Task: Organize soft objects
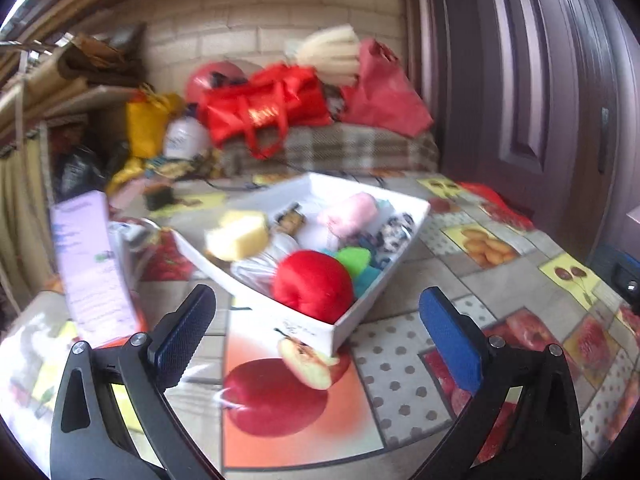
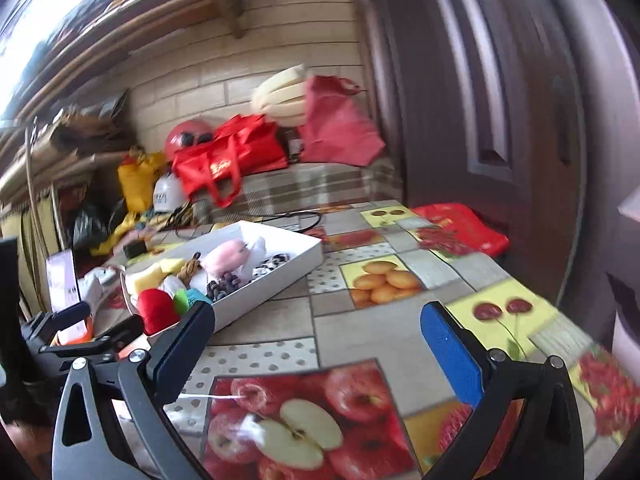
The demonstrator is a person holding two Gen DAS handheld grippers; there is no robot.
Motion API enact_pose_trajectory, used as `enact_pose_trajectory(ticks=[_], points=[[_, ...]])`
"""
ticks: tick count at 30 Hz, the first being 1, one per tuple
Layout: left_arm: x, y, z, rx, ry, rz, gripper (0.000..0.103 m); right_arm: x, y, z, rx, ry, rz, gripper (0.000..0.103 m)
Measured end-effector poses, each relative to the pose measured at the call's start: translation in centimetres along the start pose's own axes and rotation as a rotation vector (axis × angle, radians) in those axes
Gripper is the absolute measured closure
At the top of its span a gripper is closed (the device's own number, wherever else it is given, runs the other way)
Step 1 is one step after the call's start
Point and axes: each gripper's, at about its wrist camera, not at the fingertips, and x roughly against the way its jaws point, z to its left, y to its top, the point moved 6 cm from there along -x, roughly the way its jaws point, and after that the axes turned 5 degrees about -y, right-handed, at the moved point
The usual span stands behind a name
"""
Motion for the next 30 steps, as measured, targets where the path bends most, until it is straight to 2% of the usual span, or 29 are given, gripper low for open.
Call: enact_pose_trajectory(ticks=[2,4,6,8,10,12,13,15,20,30], points=[[0.9,0.1,0.5,0.0,0.077,-0.033,0.0,0.6,-0.3,-0.8,-0.028,-0.002,-0.01,0.0],[1.1,0.0,0.6,0.013,0.101,-0.033,0.0,0.9,-0.6,-1.5,-0.045,-0.003,0.002,0.0],[0.6,-0.5,0.3,0.024,0.049,0.016,0.0,1.4,-0.7,-2.0,-0.053,-0.003,0.006,0.0],[-0.5,-1.1,-0.4,-0.01,0.02,0.093,0.0,2.1,-0.8,-2.4,-0.054,-0.027,-0.009,0.0],[-1.4,-1.5,-0.9,-0.055,0.07,0.149,0.0,2.7,-0.9,-2.6,-0.053,-0.059,-0.024,0.0],[-2.1,-2.1,-1.2,-0.11,0.163,0.208,0.0,3.0,-1.0,-2.7,-0.045,-0.113,-0.031,0.0],[-2.3,-2.4,-1.3,-0.126,0.181,0.221,0.0,3.1,-1.1,-2.8,-0.041,-0.13,-0.032,0.0],[-2.2,-2.6,-1.4,-0.13,0.169,0.222,0.0,3.2,-1.1,-2.8,-0.037,-0.161,-0.04,0.0],[-1.6,-2.5,-0.8,-0.056,0.1,0.197,0.0,4.2,-0.9,-3.4,-0.056,-0.158,-0.084,0.0],[-0.8,-2.0,-1.0,-0.058,0.122,0.159,0.0,4.6,-0.8,-3.9,-0.084,-0.146,-0.096,0.0]])
